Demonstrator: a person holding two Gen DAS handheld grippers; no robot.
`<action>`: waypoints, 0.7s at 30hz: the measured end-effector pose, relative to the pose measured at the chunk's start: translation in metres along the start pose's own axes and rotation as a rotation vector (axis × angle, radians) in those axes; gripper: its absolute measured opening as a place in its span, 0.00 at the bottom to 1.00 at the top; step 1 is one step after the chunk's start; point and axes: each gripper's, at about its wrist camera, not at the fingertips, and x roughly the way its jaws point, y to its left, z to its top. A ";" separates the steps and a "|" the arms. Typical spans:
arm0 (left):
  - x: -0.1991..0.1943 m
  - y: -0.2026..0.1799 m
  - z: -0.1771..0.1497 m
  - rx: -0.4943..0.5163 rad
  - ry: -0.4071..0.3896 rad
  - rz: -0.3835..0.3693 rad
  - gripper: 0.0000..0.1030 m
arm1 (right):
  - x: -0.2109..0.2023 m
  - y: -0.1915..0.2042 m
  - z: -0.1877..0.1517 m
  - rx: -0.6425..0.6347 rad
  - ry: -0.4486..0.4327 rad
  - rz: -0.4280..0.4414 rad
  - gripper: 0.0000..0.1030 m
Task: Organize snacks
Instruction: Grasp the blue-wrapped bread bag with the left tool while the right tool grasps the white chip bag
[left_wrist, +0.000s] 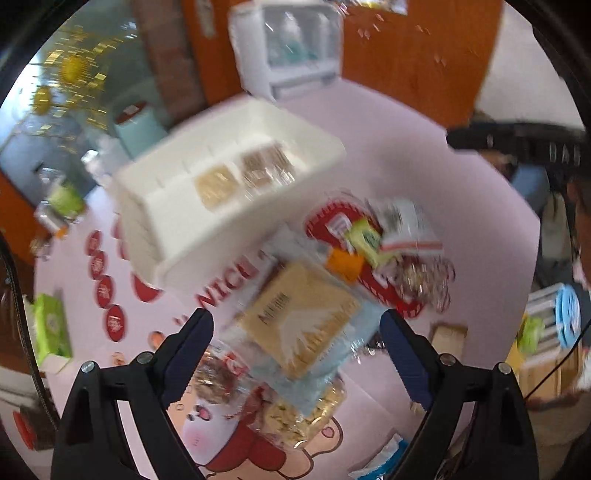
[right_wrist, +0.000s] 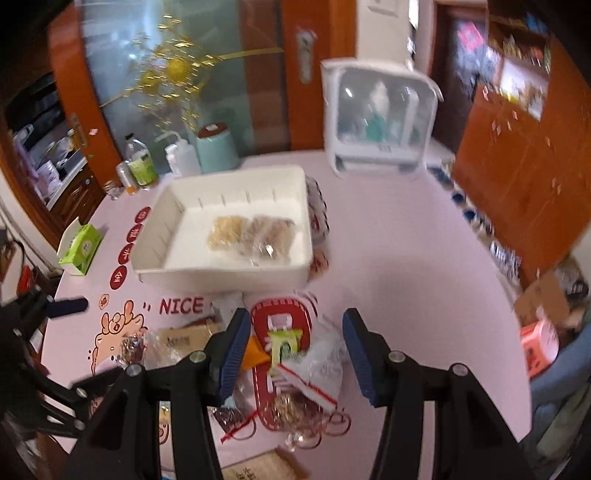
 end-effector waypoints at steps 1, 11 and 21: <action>0.010 -0.005 -0.002 0.023 0.020 0.000 0.88 | 0.007 -0.006 -0.004 0.023 0.019 0.004 0.51; 0.093 -0.039 -0.027 0.203 0.188 0.088 0.88 | 0.082 -0.047 -0.030 0.176 0.204 -0.012 0.51; 0.120 -0.026 -0.021 0.160 0.229 0.129 0.88 | 0.139 -0.045 -0.037 0.213 0.303 0.014 0.51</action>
